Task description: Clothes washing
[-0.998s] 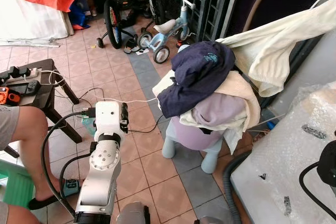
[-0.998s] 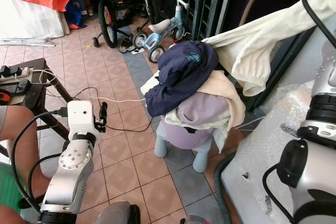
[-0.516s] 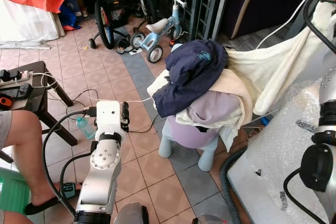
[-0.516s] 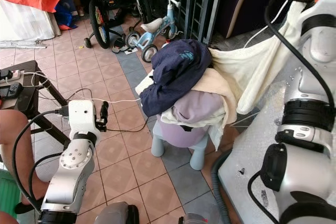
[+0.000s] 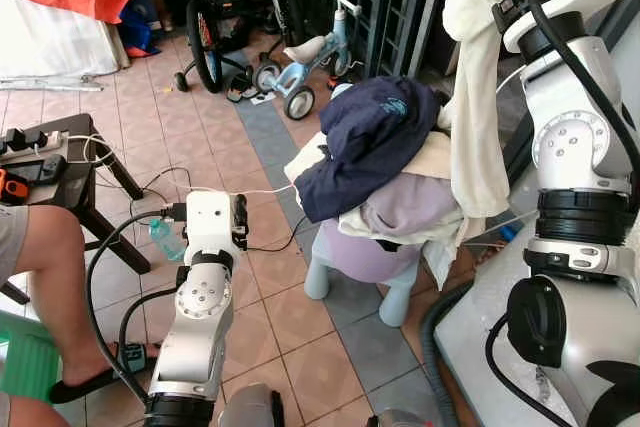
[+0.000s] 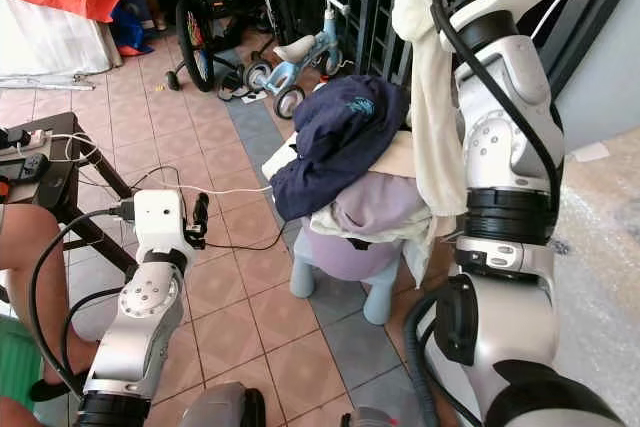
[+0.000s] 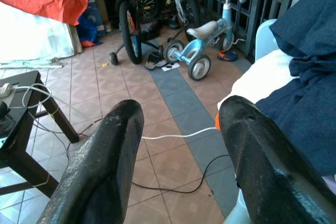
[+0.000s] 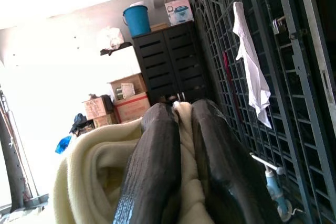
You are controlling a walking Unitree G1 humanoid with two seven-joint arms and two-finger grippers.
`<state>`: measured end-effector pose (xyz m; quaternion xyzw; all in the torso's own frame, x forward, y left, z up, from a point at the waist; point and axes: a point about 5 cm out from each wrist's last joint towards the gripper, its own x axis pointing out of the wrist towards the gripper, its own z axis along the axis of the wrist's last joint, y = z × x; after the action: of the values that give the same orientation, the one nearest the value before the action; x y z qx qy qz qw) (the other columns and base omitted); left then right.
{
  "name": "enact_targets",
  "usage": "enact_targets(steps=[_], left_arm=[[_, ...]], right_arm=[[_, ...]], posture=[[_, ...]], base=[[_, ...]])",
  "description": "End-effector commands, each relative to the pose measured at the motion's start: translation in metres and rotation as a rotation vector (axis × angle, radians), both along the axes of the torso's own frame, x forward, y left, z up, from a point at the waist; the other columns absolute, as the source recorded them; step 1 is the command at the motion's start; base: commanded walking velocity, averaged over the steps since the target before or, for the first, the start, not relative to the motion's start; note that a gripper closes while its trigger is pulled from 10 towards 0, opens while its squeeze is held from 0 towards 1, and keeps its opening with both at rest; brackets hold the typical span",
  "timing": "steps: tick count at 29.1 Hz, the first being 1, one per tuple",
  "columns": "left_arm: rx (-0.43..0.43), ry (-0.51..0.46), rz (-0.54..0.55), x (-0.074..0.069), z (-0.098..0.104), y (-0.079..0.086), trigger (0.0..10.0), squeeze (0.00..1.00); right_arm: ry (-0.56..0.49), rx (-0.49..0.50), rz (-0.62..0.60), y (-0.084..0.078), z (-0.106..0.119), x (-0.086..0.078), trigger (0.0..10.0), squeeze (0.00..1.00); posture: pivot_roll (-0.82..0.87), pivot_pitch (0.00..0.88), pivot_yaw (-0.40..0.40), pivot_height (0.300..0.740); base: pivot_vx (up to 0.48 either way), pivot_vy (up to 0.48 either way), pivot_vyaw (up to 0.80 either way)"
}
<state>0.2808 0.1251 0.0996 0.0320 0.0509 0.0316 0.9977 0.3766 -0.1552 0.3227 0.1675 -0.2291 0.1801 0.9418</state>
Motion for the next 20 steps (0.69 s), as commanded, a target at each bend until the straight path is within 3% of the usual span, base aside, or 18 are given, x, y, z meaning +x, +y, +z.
enact_targets(steps=[1,2,5,6,9,10,12,16,17,20], left_arm=[[-0.024,-0.002,0.015,0.000,-0.001,-0.005,10.0,0.00],[-0.024,-0.002,0.015,0.000,-0.001,-0.005,10.0,0.00],[-0.023,-0.005,0.040,-0.002,-0.002,-0.001,10.0,0.00],[-0.022,-0.007,0.052,-0.004,-0.002,0.001,10.0,0.00],[-0.019,-0.007,0.064,-0.006,-0.003,0.003,10.0,0.00],[-0.016,-0.004,0.072,-0.008,-0.004,0.004,10.0,0.00],[-0.015,-0.004,0.074,-0.009,-0.004,0.004,10.0,0.00],[-0.030,0.009,0.069,-0.012,-0.005,0.001,10.0,0.00],[-0.030,0.009,0.069,-0.012,-0.005,0.001,10.0,0.00],[-0.037,0.020,0.069,-0.016,-0.007,0.001,10.0,0.00]], right_arm=[[0.013,-0.016,0.008,0.021,0.002,0.005,0.0,0.00],[0.013,-0.016,0.008,0.021,0.002,0.005,0.0,0.00],[0.068,-0.011,0.024,0.053,-0.012,0.012,0.0,0.00],[0.106,0.042,0.054,0.072,-0.017,0.014,0.0,0.00],[0.128,0.067,0.086,0.096,-0.022,0.014,0.0,0.00],[0.139,0.075,0.107,0.115,-0.025,0.012,0.0,0.00],[0.147,0.077,0.116,0.122,-0.027,0.011,0.0,0.00],[0.199,-0.014,0.179,0.159,-0.055,0.000,0.0,0.00],[0.199,-0.014,0.179,0.159,-0.055,0.000,0.0,0.00],[0.278,-0.088,0.189,0.166,-0.093,-0.007,0.0,0.00]], posture=[[-0.01,0.000,-0.024,0.740],[-0.01,0.000,-0.024,0.740],[0.02,0.000,-0.037,0.740],[0.03,0.000,-0.043,0.740],[0.04,0.000,-0.050,0.740],[0.04,0.000,-0.051,0.740],[0.05,0.002,-0.055,0.740],[0.06,0.018,-0.062,0.740],[0.06,0.018,-0.062,0.740],[0.06,0.038,-0.062,0.740]], base=[[0.000,0.000,0.00],[0.000,0.000,0.00],[0.000,0.000,0.00],[0.000,0.000,0.00],[0.000,0.000,0.00],[0.000,0.000,0.00],[0.000,0.000,0.00],[0.000,0.000,0.00],[0.000,0.000,0.00],[0.000,0.000,0.00]])
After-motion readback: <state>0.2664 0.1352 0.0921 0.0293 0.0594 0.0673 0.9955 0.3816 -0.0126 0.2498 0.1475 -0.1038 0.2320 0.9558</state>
